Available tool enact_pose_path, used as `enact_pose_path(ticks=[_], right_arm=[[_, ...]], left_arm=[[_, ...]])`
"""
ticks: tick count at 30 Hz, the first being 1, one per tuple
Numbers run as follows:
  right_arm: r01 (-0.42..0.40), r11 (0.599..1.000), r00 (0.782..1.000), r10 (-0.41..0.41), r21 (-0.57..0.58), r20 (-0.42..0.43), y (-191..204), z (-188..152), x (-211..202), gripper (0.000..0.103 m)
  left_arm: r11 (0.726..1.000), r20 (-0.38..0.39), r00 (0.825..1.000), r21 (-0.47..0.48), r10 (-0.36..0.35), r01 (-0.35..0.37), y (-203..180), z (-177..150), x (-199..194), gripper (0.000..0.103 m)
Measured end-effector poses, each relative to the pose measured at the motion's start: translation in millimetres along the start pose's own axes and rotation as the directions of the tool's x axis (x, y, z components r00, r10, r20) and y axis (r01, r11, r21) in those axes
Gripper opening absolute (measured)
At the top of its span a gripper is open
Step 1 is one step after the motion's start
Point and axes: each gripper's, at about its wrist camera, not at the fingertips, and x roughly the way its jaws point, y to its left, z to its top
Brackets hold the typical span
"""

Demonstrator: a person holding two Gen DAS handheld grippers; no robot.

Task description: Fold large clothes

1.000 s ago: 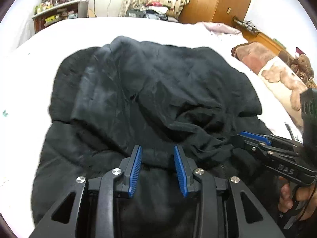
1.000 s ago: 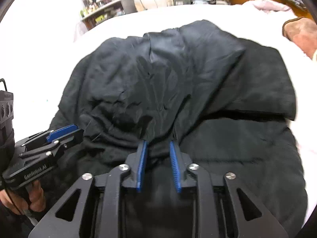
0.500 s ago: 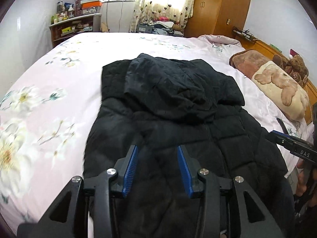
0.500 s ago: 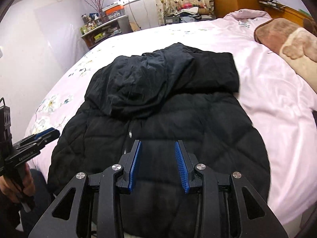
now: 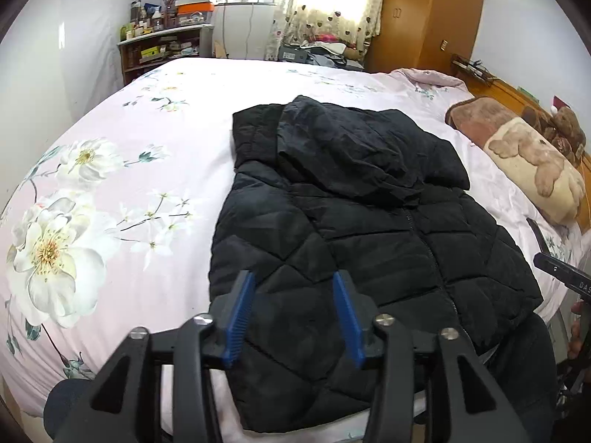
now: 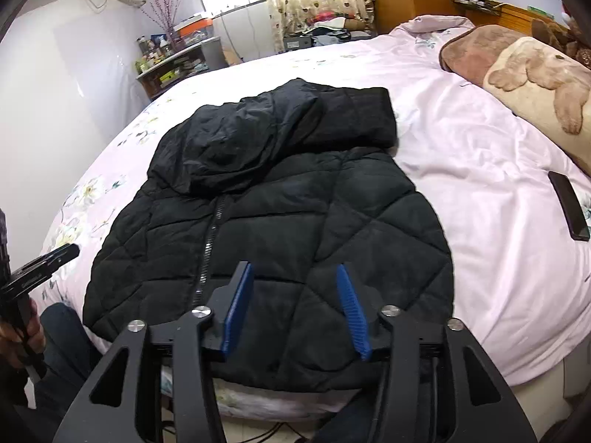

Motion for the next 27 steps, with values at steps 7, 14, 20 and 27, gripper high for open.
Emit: enact_pose_path(ticks=[7,14,20,27], right_arm=[[0.045,0.997,0.999,-0.044,0.058,-0.015,-39,5,8,0.056],[0.097,0.985,0.993,-0.087,0.140,-0.081,-92,8,27,0.056],[0.080,0.977,0.984,-0.046,0.195,-0.172,-120,4,52,0.057],[-0.012,0.972,0.959,0.077,0.233,-0.272,-122,-10,76,0.061]], left_arm=[[0.997,-0.034,0.999,-0.066,0.042,-0.044,31,-6,15,0.064],[0.993,-0.150,0.989,-0.118,0.006,-0.024,50,-28,52,0.065],[0.991,-0.223,0.974,-0.132,-0.039,0.009,38,-46,79,0.067],[0.992,-0.237,0.971,-0.125,-0.039,0.009,26,-58,82,0.076]])
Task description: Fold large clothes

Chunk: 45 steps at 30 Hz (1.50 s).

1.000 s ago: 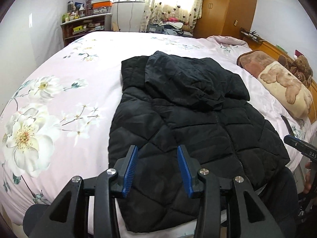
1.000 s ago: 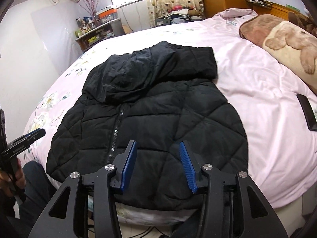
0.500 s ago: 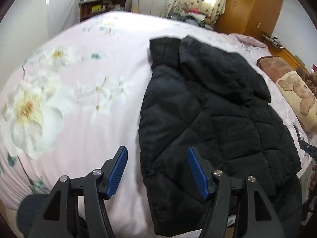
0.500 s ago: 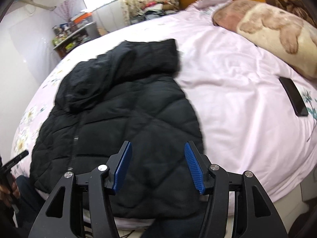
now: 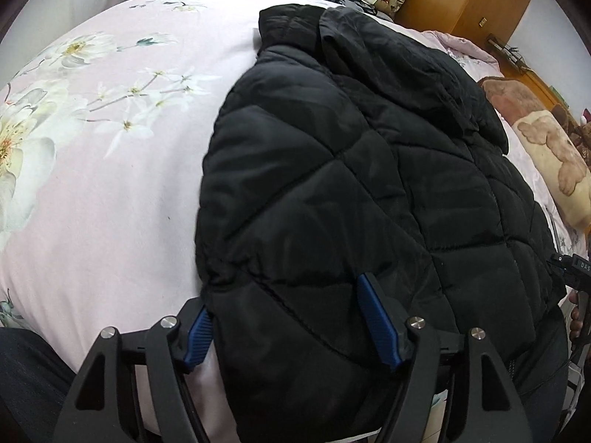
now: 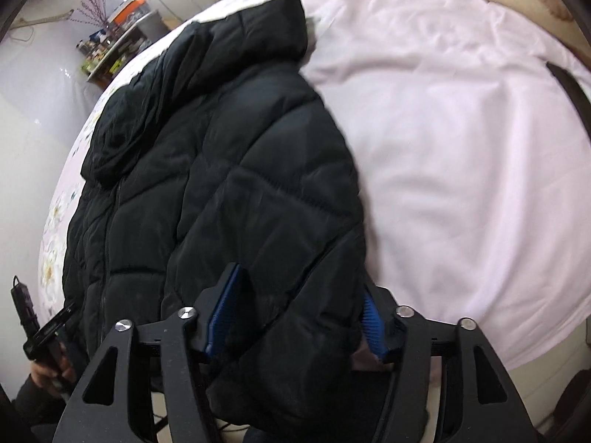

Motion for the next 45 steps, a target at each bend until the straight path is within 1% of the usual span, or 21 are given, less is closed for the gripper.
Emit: enact_pose_path(ticks=[2,4,5,6,7,8,9,10,11,14,16,19,23,26,30,35,39,42,45], right_arm=[[-0.032,0.999,0.998,0.034,0.029,-0.050,-4,-2,9,0.061],[-0.053,0.997,0.994,0.058,0.053,-0.087,-6,-3,14,0.061],[-0.055,0.997,0.994,0.060,0.054,-0.094,-5,-3,14,0.059],[-0.058,0.997,0.993,0.061,0.041,-0.098,-2,-3,11,0.044],[-0.059,0.998,0.994,0.062,0.031,-0.087,2,-3,5,0.037],[-0.055,0.998,0.996,0.057,0.020,-0.073,5,-3,-2,0.025],[-0.065,0.998,0.996,0.065,0.012,-0.061,8,-2,-9,0.016],[-0.097,0.995,0.994,0.097,0.012,-0.040,11,-2,-18,0.015],[-0.106,0.994,0.994,0.106,0.004,-0.020,15,-2,-28,0.014],[-0.126,0.992,0.992,0.126,-0.025,0.025,28,-4,-56,0.013],[-0.137,0.990,0.989,0.139,-0.044,0.047,33,-8,-73,0.012],[-0.165,0.985,0.982,0.169,-0.049,0.085,32,-21,-100,0.012],[-0.219,0.976,0.967,0.219,-0.009,0.129,21,-41,-124,0.012],[-0.232,0.973,0.962,0.230,-0.007,0.149,19,-56,-138,0.012],[-0.248,0.969,0.953,0.246,-0.009,0.176,20,-64,-152,0.012],[-0.280,0.960,0.936,0.274,-0.007,0.223,25,-51,-161,0.012],[-0.313,0.950,0.916,0.300,0.007,0.268,35,-27,-162,0.012],[-0.332,0.943,0.901,0.313,0.014,0.301,43,5,-162,0.012],[-0.327,0.945,0.897,0.306,0.013,0.319,51,34,-158,0.012]], left_arm=[[1.000,-0.026,1.000,0.013,0.007,-0.007,-1,-2,6,0.078],[1.000,-0.040,0.999,0.021,0.015,-0.014,-2,0,8,0.077],[1.000,-0.045,0.999,0.024,0.017,-0.016,-3,2,7,0.068],[0.999,-0.042,0.999,0.032,0.009,-0.008,-5,3,4,0.049],[0.999,-0.033,0.999,0.042,0.007,-0.006,-9,5,-2,0.042],[0.998,-0.017,1.000,0.055,0.009,-0.008,-13,7,-10,0.027],[0.998,-0.002,1.000,0.064,0.000,0.000,-14,8,-18,0.020],[0.998,0.020,1.000,0.066,-0.012,0.011,-15,9,-28,0.019],[0.998,0.042,0.999,0.064,-0.028,0.025,-14,11,-38,0.017],[0.996,0.120,0.990,0.052,-0.072,0.066,-10,16,-74,0.016],[0.994,0.171,0.980,0.035,-0.106,0.101,-2,17,-100,0.016],[0.990,0.217,0.966,0.017,-0.141,0.141,10,13,-128,0.016],[0.985,0.233,0.958,0.003,-0.168,0.172,17,5,-145,0.016],[0.982,0.241,0.953,-0.004,-0.182,0.189,21,0,-154,0.015],[0.977,0.262,0.945,-0.018,-0.198,0.210,28,0,-160,0.015],[0.969,0.295,0.928,-0.031,-0.227,0.247,30,16,-169,0.015],[0.962,0.327,0.913,-0.034,-0.244,0.269,27,41,-175,0.015],[0.958,0.355,0.900,-0.038,-0.253,0.284,26,69,-175,0.016],[0.955,0.382,0.888,-0.047,-0.254,0.294,25,107,-170,0.016]])
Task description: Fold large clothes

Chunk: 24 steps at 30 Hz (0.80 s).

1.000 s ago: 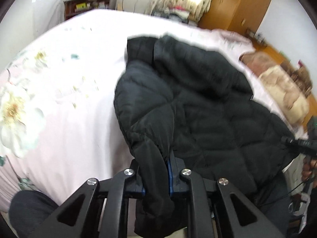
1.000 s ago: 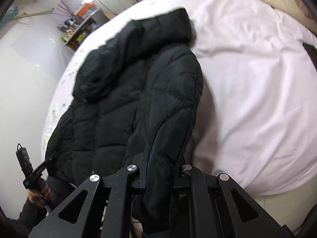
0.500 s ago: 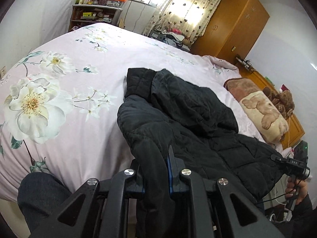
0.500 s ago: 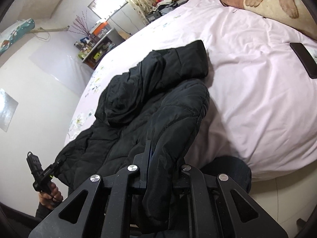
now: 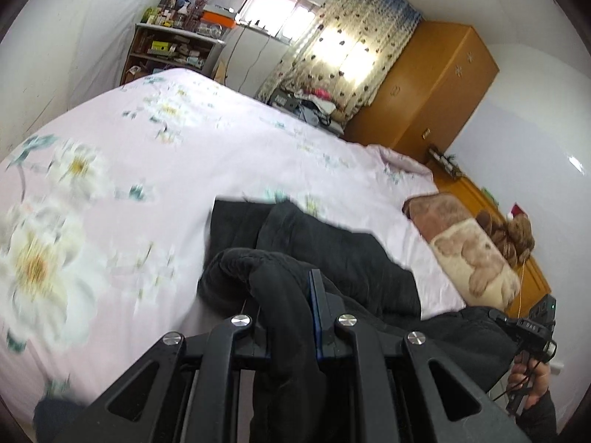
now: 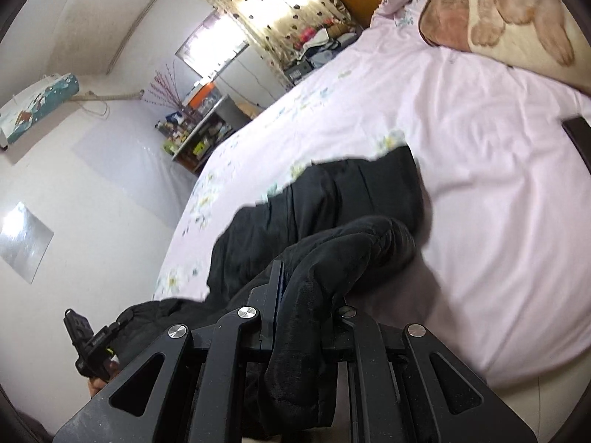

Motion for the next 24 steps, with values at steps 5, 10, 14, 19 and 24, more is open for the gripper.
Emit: enact_pose_path(ticks=[5,10,14,19,24], right_arm=[[0.029,1.000,1.000,-0.029,0.002,0.006,2,63,47,0.012],[0.082,0.995,0.996,-0.080,0.047,-0.050,-17,105,109,0.013],[0.131,0.987,0.985,-0.119,0.090,-0.125,-43,125,163,0.014],[0.183,0.970,0.964,-0.146,0.159,-0.222,-81,129,225,0.019],[0.150,0.968,0.969,-0.102,0.203,-0.226,-92,131,230,0.028]], left_arm=[[1.000,0.015,1.000,-0.015,0.018,-0.018,2,52,53,0.016],[0.997,-0.046,0.997,-0.033,0.066,-0.067,18,86,126,0.016],[0.991,-0.134,0.984,-0.052,0.114,-0.121,40,92,190,0.016],[0.981,-0.232,0.960,-0.075,0.157,-0.178,64,79,253,0.018],[0.987,-0.231,0.966,-0.084,0.114,-0.137,64,78,251,0.023]])
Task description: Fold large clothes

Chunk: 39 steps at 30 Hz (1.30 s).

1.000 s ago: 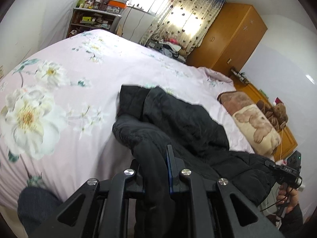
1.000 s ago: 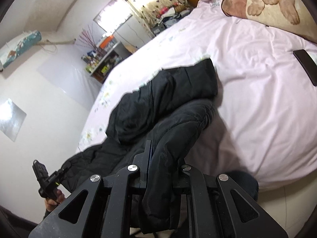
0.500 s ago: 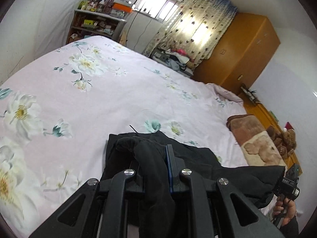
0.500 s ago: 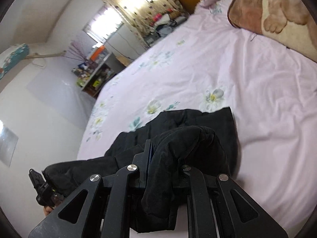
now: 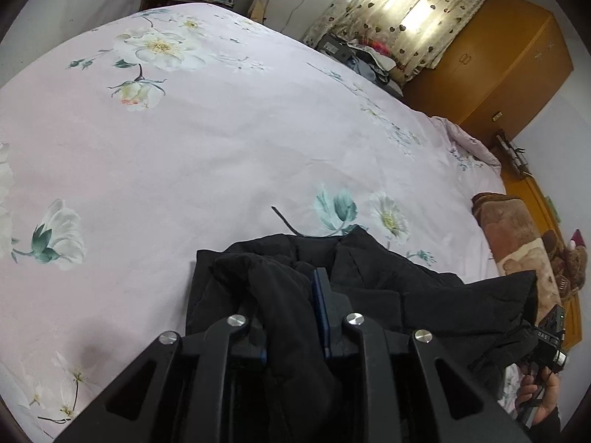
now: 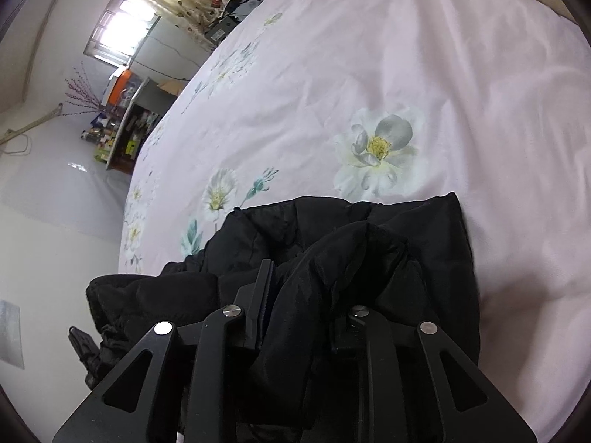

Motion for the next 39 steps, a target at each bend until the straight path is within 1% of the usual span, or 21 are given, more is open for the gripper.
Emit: enact_pose_path(ticks=[1,3,5,6,8,11,14,16,19,21,24,25,28,29,31,33,34,36,37,38,39], right_arm=[[-0.029,1.000,1.000,0.029,0.000,0.008,1,0,-9,0.032],[-0.109,0.994,0.994,0.108,0.006,0.031,3,0,-28,0.053],[-0.167,0.986,0.983,0.166,0.006,0.076,7,0,-50,0.068],[-0.180,0.984,0.977,0.179,-0.001,0.117,9,-2,-65,0.070],[-0.174,0.984,0.969,0.177,-0.032,0.173,21,-3,-79,0.070],[-0.110,0.987,0.962,0.136,-0.117,0.238,37,-10,-94,0.070],[-0.050,0.977,0.960,0.105,-0.209,0.260,52,-24,-93,0.070],[0.014,0.965,0.966,0.055,-0.261,0.253,57,-32,-83,0.070],[0.105,0.937,0.977,-0.036,-0.334,0.208,56,-44,-58,0.070],[0.159,0.922,0.976,-0.092,-0.352,0.199,51,-46,-44,0.070],[0.187,0.921,0.968,-0.113,-0.342,0.225,40,-41,-41,0.070],[0.187,0.924,0.966,-0.112,-0.332,0.234,37,-37,-41,0.070],[0.174,0.929,0.971,-0.107,-0.328,0.213,33,-22,-32,0.070],[0.182,0.926,0.973,-0.119,-0.331,0.200,32,-15,-27,0.070],[0.170,0.924,0.979,-0.120,-0.343,0.163,31,-4,-15,0.070],[0.133,0.933,0.989,-0.102,-0.333,0.109,27,8,-4,0.070],[0.119,0.937,0.991,-0.094,-0.329,0.091,26,10,0,0.070],[0.103,0.941,0.995,-0.094,-0.323,0.043,26,15,7,0.069],[0.092,0.942,0.996,-0.085,-0.324,0.037,27,15,7,0.063],[0.097,0.941,0.995,-0.085,-0.326,0.049,28,14,6,0.033],[0.108,0.939,0.994,-0.095,-0.327,0.055,29,13,5,0.020]], left_arm=[[1.000,-0.006,1.000,-0.007,-0.021,0.021,1,1,-5,0.024],[0.997,-0.016,0.997,-0.038,-0.072,0.071,3,8,-16,0.033],[0.988,0.006,0.991,-0.073,-0.136,0.136,4,14,-34,0.043],[0.984,0.020,0.987,-0.081,-0.159,0.160,4,17,-42,0.048],[0.976,0.048,0.980,-0.088,-0.193,0.197,0,20,-57,0.054],[0.979,0.063,0.980,-0.065,-0.189,0.193,-8,23,-64,0.059],[0.978,0.073,0.979,-0.073,-0.192,0.197,-7,23,-66,0.062],[0.977,0.083,0.978,-0.083,-0.190,0.197,-3,23,-65,0.066],[0.988,0.131,0.983,-0.062,-0.132,0.141,0,23,-71,0.076],[0.991,0.171,0.978,-0.041,-0.116,0.125,2,27,-80,0.082],[0.998,0.187,0.981,0.000,-0.059,0.060,4,30,-81,0.090],[0.999,0.166,0.985,0.024,-0.038,0.034,4,31,-73,0.090],[0.998,0.046,0.999,0.070,0.001,-0.004,5,30,-33,0.090],[0.996,0.005,1.000,0.086,0.023,-0.023,5,31,-16,0.090],[0.992,-0.031,0.998,0.114,0.061,-0.057,4,32,9,0.089],[0.991,-0.054,0.997,0.124,0.059,-0.052,-1,34,25,0.088],[0.991,-0.056,0.997,0.131,0.049,-0.041,-4,36,31,0.086],[0.987,-0.040,0.998,0.154,0.052,-0.046,-15,38,34,0.069],[0.983,-0.020,0.998,0.175,0.066,-0.062,-22,37,33,0.064],[0.975,0.008,0.996,0.206,0.084,-0.084,-28,36,33,0.054],[0.969,0.027,0.995,0.226,0.098,-0.102,-32,36,33,0.046]])
